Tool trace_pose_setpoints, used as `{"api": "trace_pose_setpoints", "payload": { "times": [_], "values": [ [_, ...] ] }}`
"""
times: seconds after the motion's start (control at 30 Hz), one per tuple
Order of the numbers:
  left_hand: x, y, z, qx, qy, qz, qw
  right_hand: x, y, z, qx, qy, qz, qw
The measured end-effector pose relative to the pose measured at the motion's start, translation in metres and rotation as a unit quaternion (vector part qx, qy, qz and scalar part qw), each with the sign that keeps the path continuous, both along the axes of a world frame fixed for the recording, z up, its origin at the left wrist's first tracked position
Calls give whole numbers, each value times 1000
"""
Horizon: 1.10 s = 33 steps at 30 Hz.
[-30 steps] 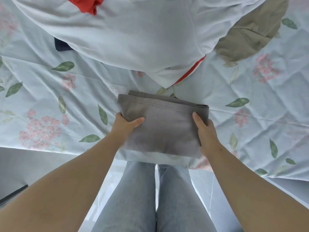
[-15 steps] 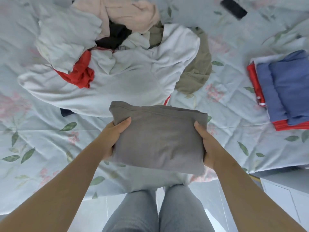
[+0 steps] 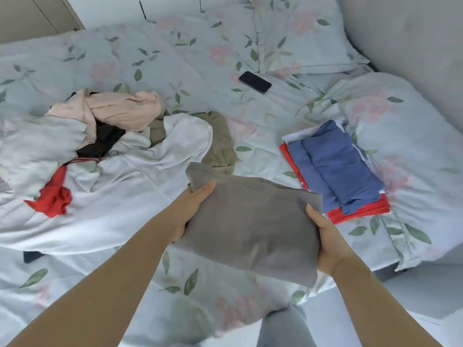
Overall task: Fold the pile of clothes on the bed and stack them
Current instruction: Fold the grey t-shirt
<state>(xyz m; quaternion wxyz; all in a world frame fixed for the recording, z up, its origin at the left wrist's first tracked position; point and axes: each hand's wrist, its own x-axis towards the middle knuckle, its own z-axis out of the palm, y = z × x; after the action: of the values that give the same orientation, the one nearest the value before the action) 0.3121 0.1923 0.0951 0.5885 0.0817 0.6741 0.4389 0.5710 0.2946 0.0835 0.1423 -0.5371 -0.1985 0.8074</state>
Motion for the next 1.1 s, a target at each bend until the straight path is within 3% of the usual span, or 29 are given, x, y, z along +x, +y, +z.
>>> {"api": "trace_pose_setpoints", "payload": {
  "times": [0.17, 0.33, 0.47, 0.57, 0.67, 0.73, 0.83, 0.93, 1.1],
  "values": [
    [73, 117, -17, -16, 21, -25, 999, 70, 103, -13, -1, -64, -44, 997],
    [119, 231, -27, -32, 136, -108, 984, 123, 177, -26, 1, -96, -119, 988],
    [137, 320, -30, -35, 272, -207, 939, 142, 213, -40, -25, -77, -171, 982],
    [147, 371, -36, -48, 401, -252, 880, 148, 234, -49, -47, -26, -217, 975],
    [160, 390, -47, -135, 557, -266, 775, 148, 247, -67, -74, -102, -125, 984],
    [171, 386, -56, -153, 577, -301, 744, 145, 250, -78, -30, -205, -60, 977],
    [181, 369, -68, -163, 568, -358, 723, 137, 257, -82, 86, -294, -23, 952],
    [181, 341, -73, -179, 568, -380, 708, 130, 259, -73, 185, -395, 93, 895],
    [167, 299, -72, -185, 577, -362, 708, 105, 258, -51, 293, -415, 222, 832]
  ]
}}
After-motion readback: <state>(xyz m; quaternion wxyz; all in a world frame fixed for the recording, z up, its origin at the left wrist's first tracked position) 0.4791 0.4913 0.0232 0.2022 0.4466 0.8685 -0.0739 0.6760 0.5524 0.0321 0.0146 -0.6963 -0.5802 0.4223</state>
